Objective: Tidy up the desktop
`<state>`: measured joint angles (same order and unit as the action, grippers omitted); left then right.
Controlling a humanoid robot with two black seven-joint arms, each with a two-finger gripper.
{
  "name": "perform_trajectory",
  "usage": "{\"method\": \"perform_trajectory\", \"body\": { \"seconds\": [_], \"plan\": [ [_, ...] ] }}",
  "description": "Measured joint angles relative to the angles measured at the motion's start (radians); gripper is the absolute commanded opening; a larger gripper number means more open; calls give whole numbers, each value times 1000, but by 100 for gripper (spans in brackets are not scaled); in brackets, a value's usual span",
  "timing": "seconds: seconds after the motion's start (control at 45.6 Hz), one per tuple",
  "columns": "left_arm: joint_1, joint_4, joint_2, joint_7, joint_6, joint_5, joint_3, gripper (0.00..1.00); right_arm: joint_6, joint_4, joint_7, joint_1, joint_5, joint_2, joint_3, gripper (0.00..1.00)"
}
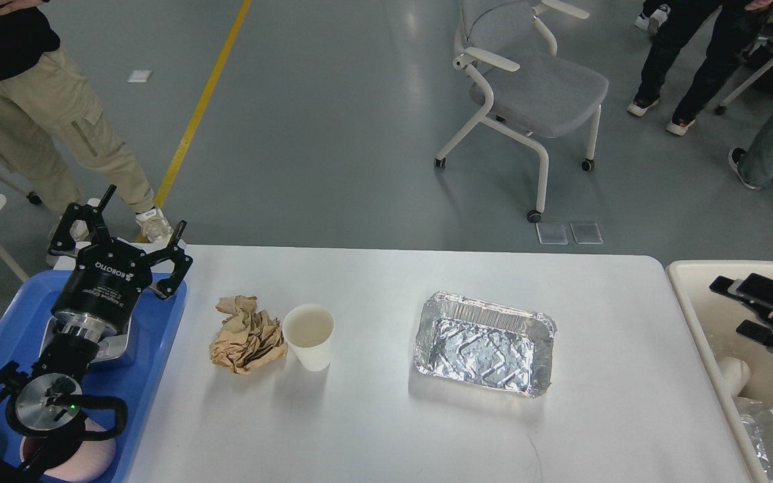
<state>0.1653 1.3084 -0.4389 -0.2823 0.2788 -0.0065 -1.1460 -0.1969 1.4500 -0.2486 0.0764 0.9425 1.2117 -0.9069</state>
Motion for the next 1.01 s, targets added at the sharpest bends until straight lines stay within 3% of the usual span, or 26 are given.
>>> {"method": "perform_trajectory", "body": {
  "seconds": [0.132,0.22,0.483,1.01],
  "plan": [
    [-9,-1,-18,-1,3,2,-11,97,-59,-76,-63,35,187,-111,56,100],
    [-19,-1,-22,-1,3,2,-21,97,-111,-128,-78,92,216,-176,111,100],
    [-44,0,-26,-1,4,3,-68,97,-134,-272,-81,237,223,-348,271,100],
    [-107,6,-42,-1,6,5,-119,97,-119,-409,-85,270,207,-562,279,100]
  ]
}}
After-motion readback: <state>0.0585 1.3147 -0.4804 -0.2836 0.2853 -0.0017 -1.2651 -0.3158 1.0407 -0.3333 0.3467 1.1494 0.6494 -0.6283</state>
